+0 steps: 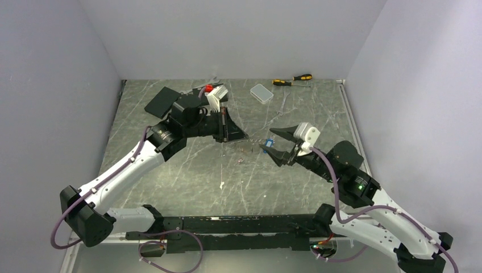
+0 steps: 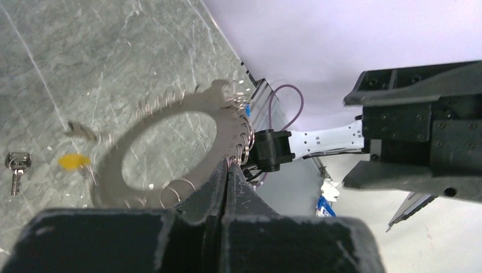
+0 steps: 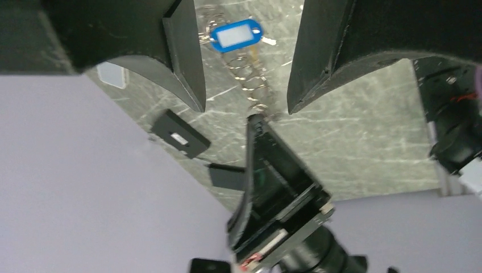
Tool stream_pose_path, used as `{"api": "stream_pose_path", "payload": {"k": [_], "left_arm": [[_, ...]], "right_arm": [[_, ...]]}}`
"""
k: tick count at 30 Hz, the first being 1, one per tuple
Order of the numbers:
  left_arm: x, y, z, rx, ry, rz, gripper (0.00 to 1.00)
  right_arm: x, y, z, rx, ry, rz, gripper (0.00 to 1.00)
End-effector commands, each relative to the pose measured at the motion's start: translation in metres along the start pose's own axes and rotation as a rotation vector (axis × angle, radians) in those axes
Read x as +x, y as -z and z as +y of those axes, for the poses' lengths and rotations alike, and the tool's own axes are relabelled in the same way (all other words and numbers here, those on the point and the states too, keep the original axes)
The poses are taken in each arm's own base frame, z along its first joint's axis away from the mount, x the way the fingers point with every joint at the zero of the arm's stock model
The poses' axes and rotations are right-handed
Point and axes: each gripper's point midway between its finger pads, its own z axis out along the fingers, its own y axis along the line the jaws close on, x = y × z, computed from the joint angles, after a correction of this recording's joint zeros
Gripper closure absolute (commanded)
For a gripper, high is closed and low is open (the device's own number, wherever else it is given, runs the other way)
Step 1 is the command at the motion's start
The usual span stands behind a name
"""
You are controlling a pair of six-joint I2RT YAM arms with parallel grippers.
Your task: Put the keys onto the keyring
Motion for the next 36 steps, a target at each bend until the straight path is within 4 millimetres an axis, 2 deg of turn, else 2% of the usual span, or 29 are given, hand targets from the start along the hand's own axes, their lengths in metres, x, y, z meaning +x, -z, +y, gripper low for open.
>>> {"api": "stream_pose_path", "payload": {"k": [1, 4, 8, 13, 18, 24, 27, 31, 36], "left_arm": [[-0.016, 0.009, -0.014, -0.015, 0.013, -0.046, 1.00], [-0.021, 0.010, -0.011, -0.058, 0.033, -0.051, 1.00], [-0.026, 0.009, -0.010, -0.091, 0.062, -0.056, 1.00], [-0.028, 0.009, -0.004, -0.142, 0.109, -0.058, 1.00], [-0.024, 0.008, 0.003, -0.166, 0.157, -0.054, 1.00], [-0.024, 0.006, 0.000, -0.141, 0.195, -0.053, 1.00], [-0.025, 0.007, 0.000, -0.139, 0.200, -0.055, 1.00], [-0.025, 0.010, -0.001, -0.135, 0.212, -0.055, 1.00], [-0.024, 0.013, -0.001, -0.129, 0.218, -0.054, 1.00]], "right_arm": [[0.029, -0.010, 0.036, -0.181, -0.018, 0.039, 0.40], [0.049, -0.019, 0.036, -0.177, 0.019, 0.065, 0.37], [0.066, -0.029, 0.033, -0.165, 0.106, 0.080, 0.33], [0.066, -0.045, 0.031, -0.154, 0.199, 0.073, 0.32], [0.055, -0.055, 0.027, -0.109, 0.237, 0.019, 0.32], [0.054, -0.063, 0.015, 0.001, 0.277, 0.015, 0.34], [0.058, -0.065, 0.009, 0.051, 0.301, 0.042, 0.38], [0.062, -0.063, 0.004, 0.086, 0.331, 0.071, 0.51], [0.067, -0.060, 0.000, 0.098, 0.358, 0.115, 0.53]]}}
